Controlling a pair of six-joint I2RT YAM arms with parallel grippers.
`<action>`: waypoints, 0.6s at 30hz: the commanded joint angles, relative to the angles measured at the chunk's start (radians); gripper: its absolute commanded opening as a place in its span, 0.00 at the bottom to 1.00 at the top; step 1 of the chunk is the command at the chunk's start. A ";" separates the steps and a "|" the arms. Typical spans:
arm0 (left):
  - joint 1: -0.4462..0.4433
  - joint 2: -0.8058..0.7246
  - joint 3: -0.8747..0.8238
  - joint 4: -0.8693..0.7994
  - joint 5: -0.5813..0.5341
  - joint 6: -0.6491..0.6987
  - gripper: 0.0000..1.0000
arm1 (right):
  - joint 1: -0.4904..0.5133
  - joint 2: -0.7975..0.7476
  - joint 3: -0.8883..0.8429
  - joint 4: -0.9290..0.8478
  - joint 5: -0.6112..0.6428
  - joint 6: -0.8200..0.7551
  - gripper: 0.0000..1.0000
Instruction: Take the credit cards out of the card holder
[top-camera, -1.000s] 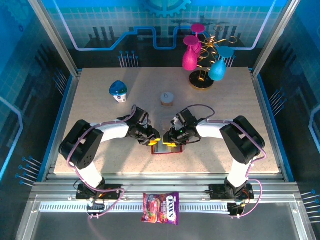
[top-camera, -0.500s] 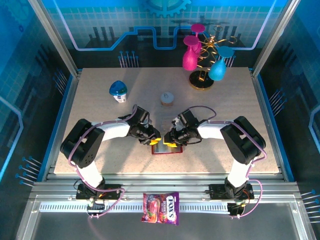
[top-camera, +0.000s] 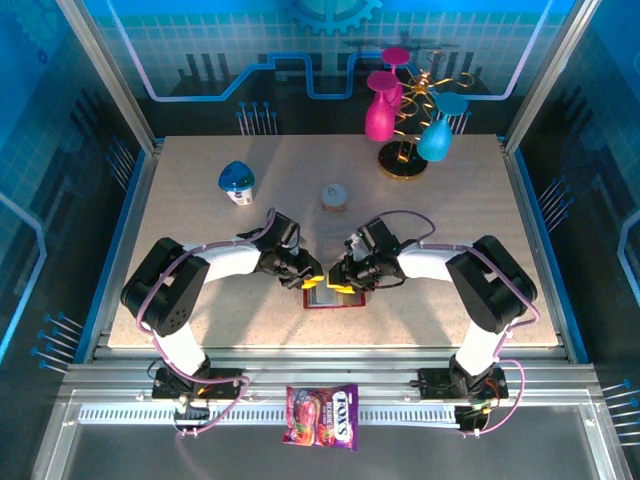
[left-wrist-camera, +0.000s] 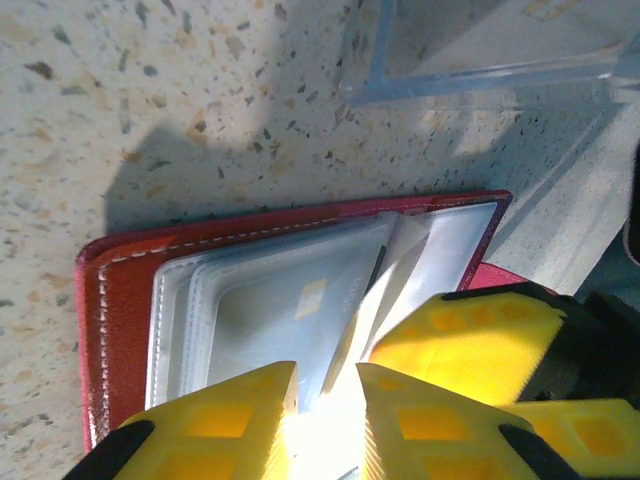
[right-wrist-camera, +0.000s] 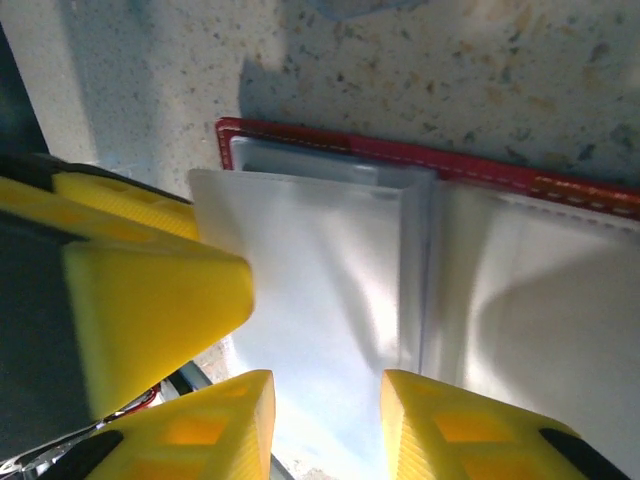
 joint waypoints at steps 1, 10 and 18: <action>-0.009 -0.012 0.035 -0.012 0.027 -0.018 0.23 | -0.018 -0.063 -0.010 -0.037 0.018 0.005 0.36; -0.037 -0.013 0.097 -0.040 0.037 -0.007 0.24 | -0.089 -0.162 0.008 -0.204 0.085 -0.091 0.37; -0.071 0.035 0.156 -0.047 0.057 -0.004 0.27 | -0.170 -0.233 -0.004 -0.325 0.146 -0.176 0.37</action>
